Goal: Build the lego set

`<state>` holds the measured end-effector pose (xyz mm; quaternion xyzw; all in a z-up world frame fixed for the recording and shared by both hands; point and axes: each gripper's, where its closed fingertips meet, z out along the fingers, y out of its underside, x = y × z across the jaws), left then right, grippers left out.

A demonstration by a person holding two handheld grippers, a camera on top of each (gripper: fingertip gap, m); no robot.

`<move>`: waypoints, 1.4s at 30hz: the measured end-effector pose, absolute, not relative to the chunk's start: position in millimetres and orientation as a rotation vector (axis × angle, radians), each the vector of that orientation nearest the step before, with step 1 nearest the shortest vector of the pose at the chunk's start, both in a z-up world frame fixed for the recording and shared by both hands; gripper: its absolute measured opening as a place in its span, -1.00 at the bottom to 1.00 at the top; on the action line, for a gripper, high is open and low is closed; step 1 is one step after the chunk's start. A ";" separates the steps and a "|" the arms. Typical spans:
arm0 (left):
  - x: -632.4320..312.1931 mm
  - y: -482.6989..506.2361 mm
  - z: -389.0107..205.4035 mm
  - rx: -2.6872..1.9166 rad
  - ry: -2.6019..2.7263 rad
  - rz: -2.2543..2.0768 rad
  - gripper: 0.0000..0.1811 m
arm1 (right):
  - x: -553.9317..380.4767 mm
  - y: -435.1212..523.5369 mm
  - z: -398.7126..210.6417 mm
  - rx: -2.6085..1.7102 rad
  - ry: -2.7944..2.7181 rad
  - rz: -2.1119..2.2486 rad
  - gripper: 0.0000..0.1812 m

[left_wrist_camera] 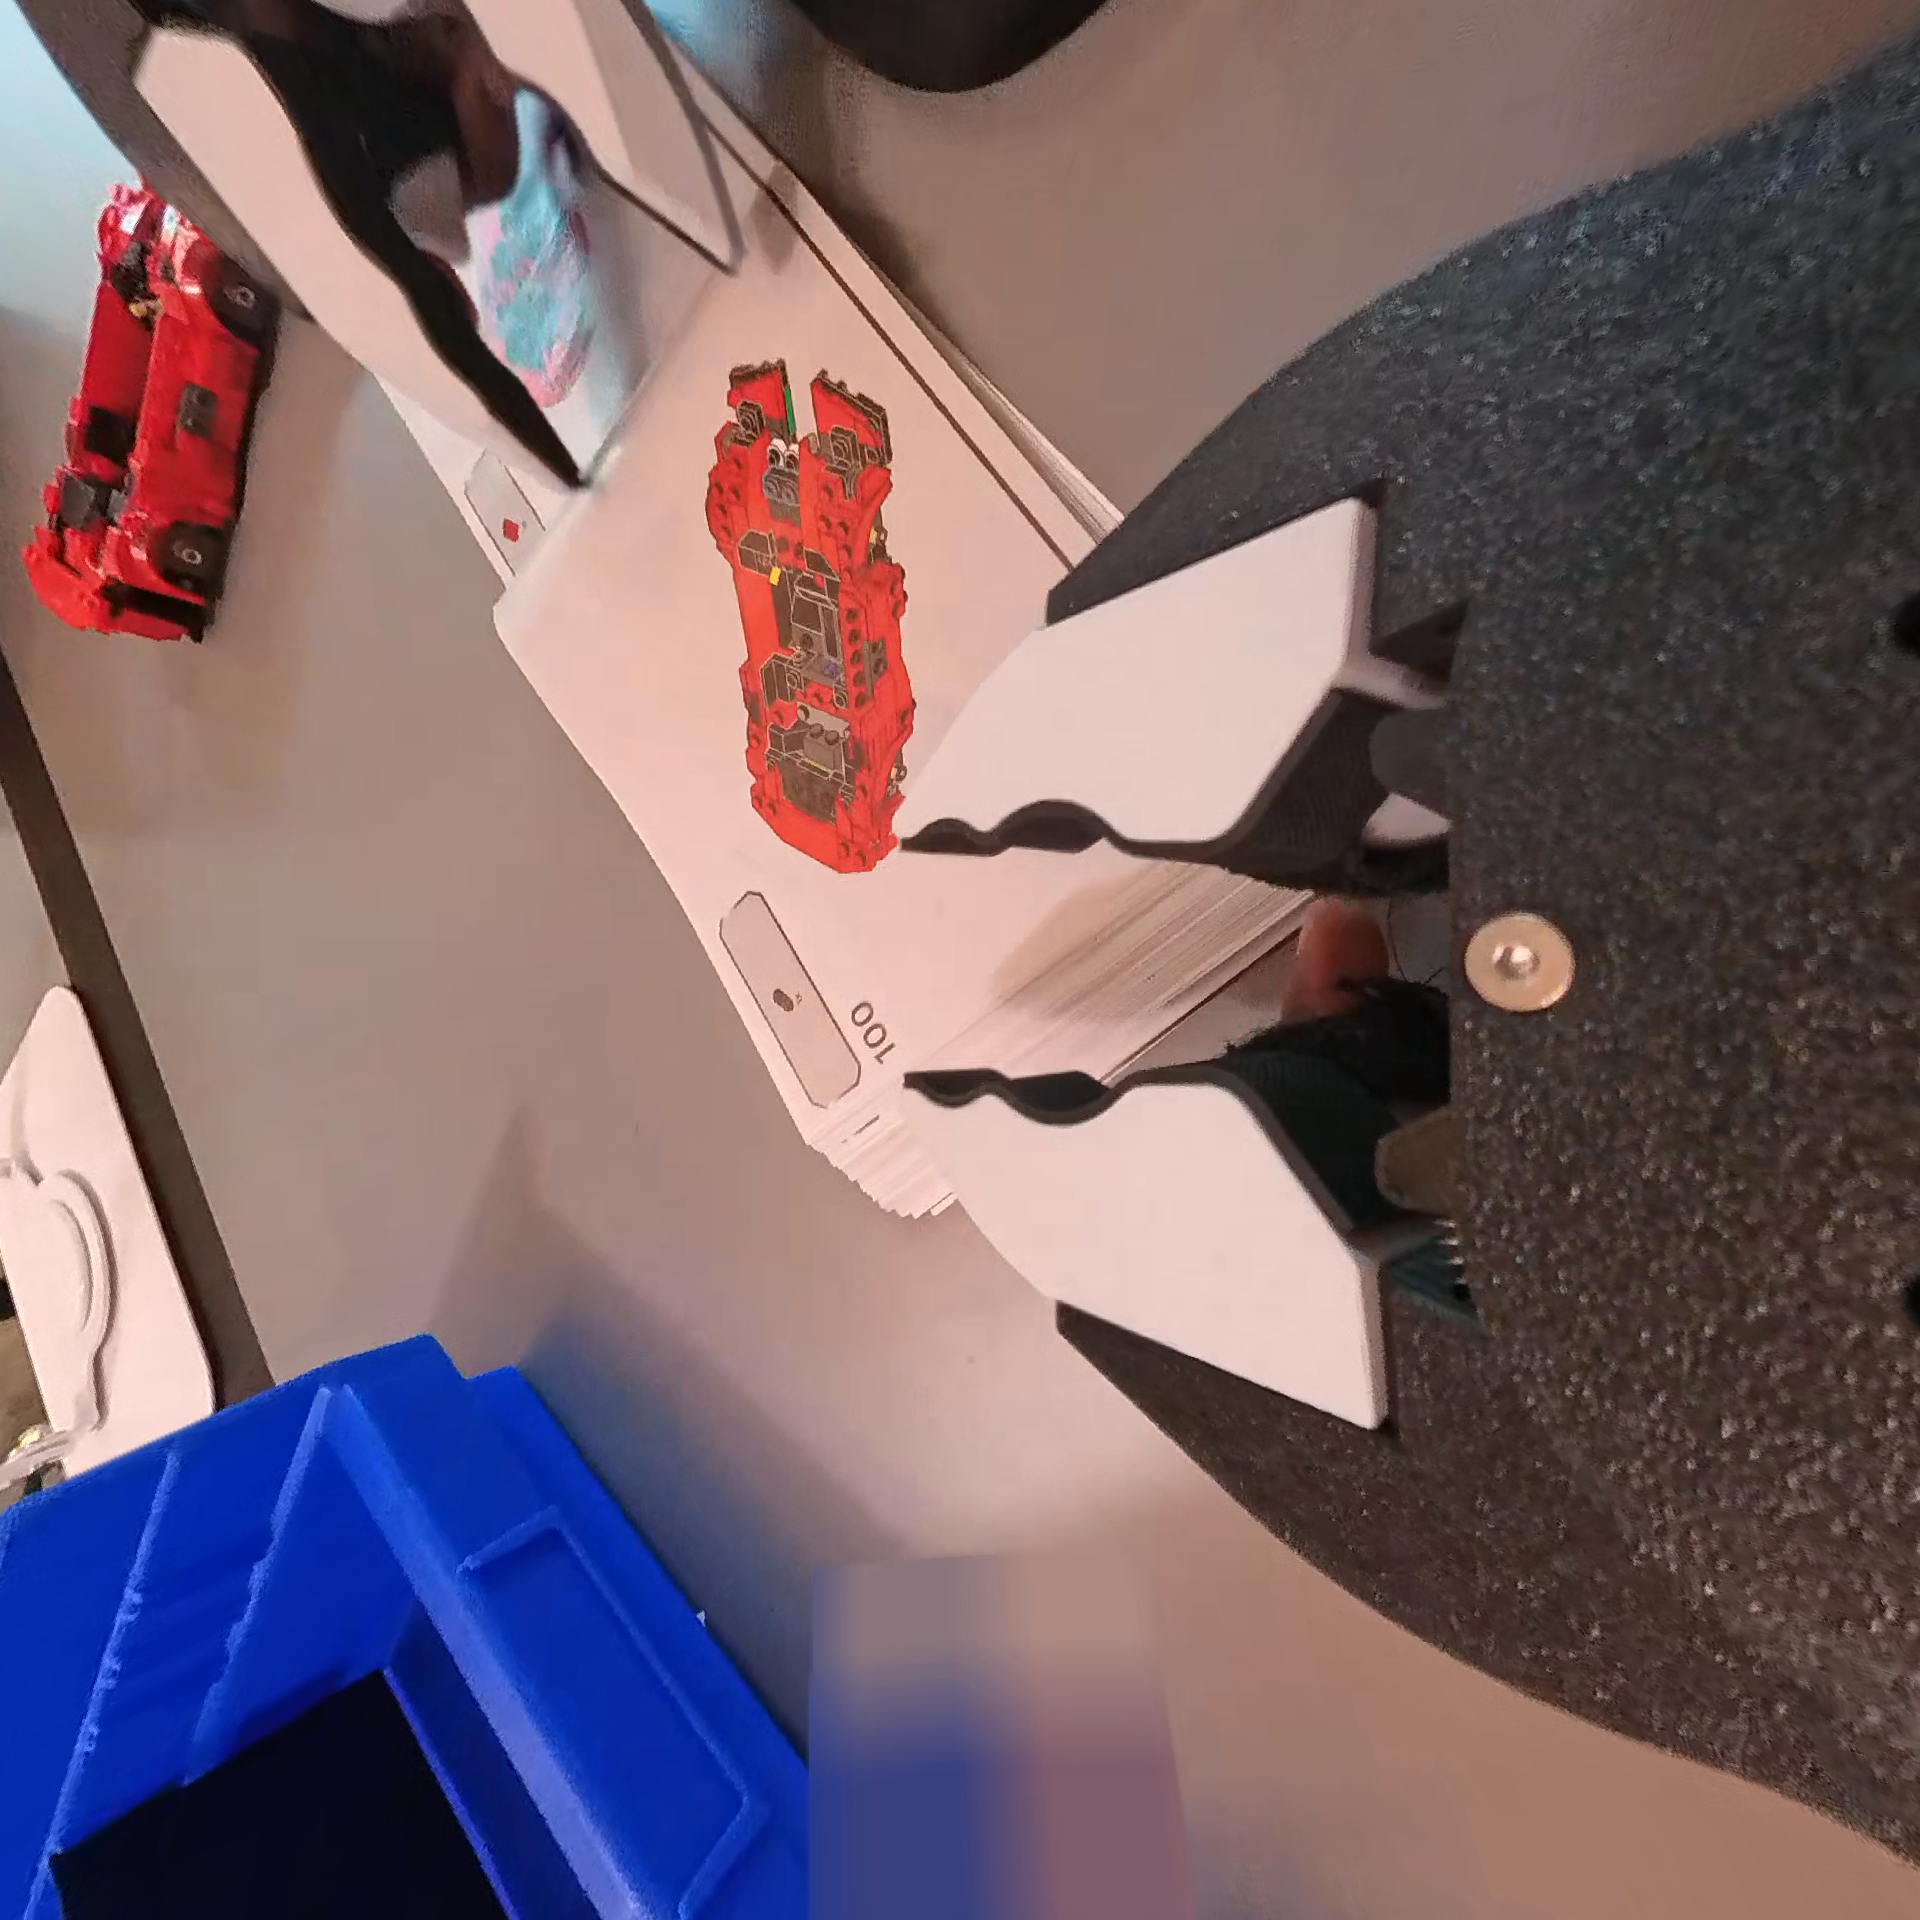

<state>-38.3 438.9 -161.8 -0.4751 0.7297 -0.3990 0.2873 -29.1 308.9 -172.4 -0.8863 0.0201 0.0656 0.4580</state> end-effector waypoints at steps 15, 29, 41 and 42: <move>-38.5 438.8 -172.2 -1.305 2.005 -1.043 -0.56 | -27.9 312.1 -185.3 -2.238 -0.052 -0.025 -0.40; -40.0 436.7 -177.0 -1.314 2.046 -1.032 -0.63 | -5.2 298.5 -117.6 -1.907 0.113 -0.096 -0.15; -40.6 435.9 -177.5 -1.289 2.053 -1.009 -0.93 | -23.2 168.0 -34.5 -1.776 0.273 -0.299 -0.97; -39.8 438.0 -177.0 -1.285 2.043 -0.999 -0.96 | -25.1 147.9 -23.4 -1.775 0.320 -0.316 -0.81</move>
